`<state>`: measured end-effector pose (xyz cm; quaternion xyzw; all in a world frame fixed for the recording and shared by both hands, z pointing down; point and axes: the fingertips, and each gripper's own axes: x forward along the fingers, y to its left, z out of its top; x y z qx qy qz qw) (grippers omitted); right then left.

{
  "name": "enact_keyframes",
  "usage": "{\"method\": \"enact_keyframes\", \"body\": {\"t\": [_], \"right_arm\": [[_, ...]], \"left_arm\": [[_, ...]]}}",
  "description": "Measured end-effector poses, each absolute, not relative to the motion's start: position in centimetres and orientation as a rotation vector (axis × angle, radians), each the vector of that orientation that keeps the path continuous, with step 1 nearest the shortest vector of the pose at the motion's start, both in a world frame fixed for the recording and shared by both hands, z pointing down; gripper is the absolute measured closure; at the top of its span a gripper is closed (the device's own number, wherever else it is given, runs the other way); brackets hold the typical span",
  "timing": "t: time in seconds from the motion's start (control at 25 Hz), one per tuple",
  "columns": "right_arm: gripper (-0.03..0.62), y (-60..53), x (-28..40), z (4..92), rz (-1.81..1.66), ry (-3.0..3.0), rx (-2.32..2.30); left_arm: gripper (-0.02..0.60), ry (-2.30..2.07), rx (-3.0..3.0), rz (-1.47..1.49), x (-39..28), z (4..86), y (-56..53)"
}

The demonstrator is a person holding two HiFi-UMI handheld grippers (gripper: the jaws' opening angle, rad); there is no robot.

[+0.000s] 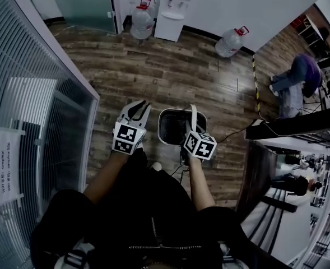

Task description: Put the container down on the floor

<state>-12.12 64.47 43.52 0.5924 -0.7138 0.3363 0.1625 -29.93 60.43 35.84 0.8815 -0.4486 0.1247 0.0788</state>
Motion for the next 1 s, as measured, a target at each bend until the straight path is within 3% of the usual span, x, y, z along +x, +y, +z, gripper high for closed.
{"method": "enact_keyframes", "body": {"t": [0.24, 1.0], "right_arm": [[0.583, 60.1, -13.5, 43.5, 0.945, -2.010, 1.720], [0.583, 51.8, -13.7, 42.7, 0.957, -2.012, 1.764]], "left_arm": [[0.566, -1.294, 2.689, 0.339, -30.9, 36.3, 56.3], [0.568, -1.188, 2.738, 0.407, -29.3, 36.9, 48.9]]}}
